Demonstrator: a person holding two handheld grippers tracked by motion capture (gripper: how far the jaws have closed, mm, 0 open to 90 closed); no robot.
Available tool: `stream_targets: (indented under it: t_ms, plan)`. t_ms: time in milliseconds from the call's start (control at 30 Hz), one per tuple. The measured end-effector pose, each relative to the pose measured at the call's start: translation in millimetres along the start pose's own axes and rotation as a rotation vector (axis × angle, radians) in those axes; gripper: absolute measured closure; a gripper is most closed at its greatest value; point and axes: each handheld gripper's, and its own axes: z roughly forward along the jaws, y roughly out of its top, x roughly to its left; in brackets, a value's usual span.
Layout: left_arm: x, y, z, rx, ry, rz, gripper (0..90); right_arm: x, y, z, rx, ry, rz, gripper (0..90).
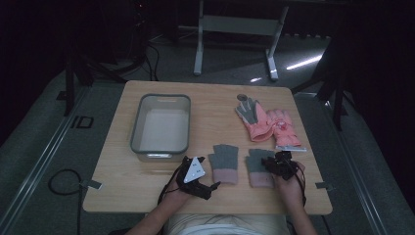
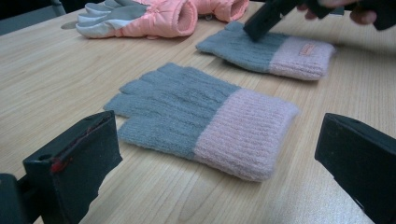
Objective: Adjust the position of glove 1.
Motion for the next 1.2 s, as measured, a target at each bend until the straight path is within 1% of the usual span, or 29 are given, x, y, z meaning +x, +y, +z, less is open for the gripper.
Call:
stream_targets:
  t_ms: [67,133,200,233,300,400,533,600,700,733,867,967,1000,1067,1200]
  plan:
    - [0.1,0.0,0.1,-0.001,-0.001,-0.001,0.0,-2.7,4.2,-7.3,-0.015,0.020,-0.036,61.1]
    - [0.4,-0.1,-0.1,-0.002,-0.002,-0.003,0.0,-5.4,8.2,-15.2,-0.028,0.056,-0.096,59.0]
    - [0.3,-0.1,0.0,-0.001,-0.001,-0.004,0.0,-7.5,10.8,-20.5,-0.028,0.081,-0.152,57.5]
    - [0.3,0.0,0.1,-0.001,0.000,-0.005,0.0,-9.0,11.6,-22.0,-0.029,0.100,-0.171,57.5]
    - [0.2,-0.1,0.1,-0.001,0.002,-0.006,0.0,-11.2,12.8,-22.8,-0.015,0.104,-0.200,57.4]
    - [-0.4,0.0,0.2,-0.001,0.005,-0.003,0.0,-10.8,13.4,-22.9,-0.003,0.123,-0.264,56.1]
    - [-0.4,0.0,0.2,-0.001,0.005,-0.003,0.0,-10.2,9.7,-15.2,0.043,0.145,-0.331,54.0]
    - [-0.4,0.1,0.3,0.000,0.005,-0.003,0.0,-9.5,7.9,-12.4,0.059,0.153,-0.330,53.2]
    - [-0.5,0.0,0.1,-0.001,0.006,-0.001,0.0,-7.3,5.8,-10.1,0.063,0.161,-0.336,51.8]
    - [-0.6,0.0,0.1,-0.001,0.006,0.000,0.0,-6.6,5.1,-9.0,0.065,0.153,-0.338,51.8]
    - [-0.7,-0.1,-0.1,-0.003,0.005,0.000,0.0,-6.9,1.8,-5.1,0.070,0.154,-0.331,50.3]
    - [-0.9,-0.1,-0.1,-0.003,0.004,0.005,0.0,-7.7,-3.2,1.5,0.092,0.138,-0.335,50.6]
    - [-0.8,-0.1,-0.2,-0.003,0.004,0.005,0.0,-7.5,-4.7,1.9,0.083,0.135,-0.334,51.3]
    - [-0.8,-0.1,0.0,-0.002,0.004,0.003,0.0,-6.2,-5.5,1.8,0.083,0.124,-0.342,51.7]
    - [-0.9,-0.1,0.0,-0.003,0.004,0.002,0.0,-3.0,-7.1,2.3,0.075,0.099,-0.337,53.1]
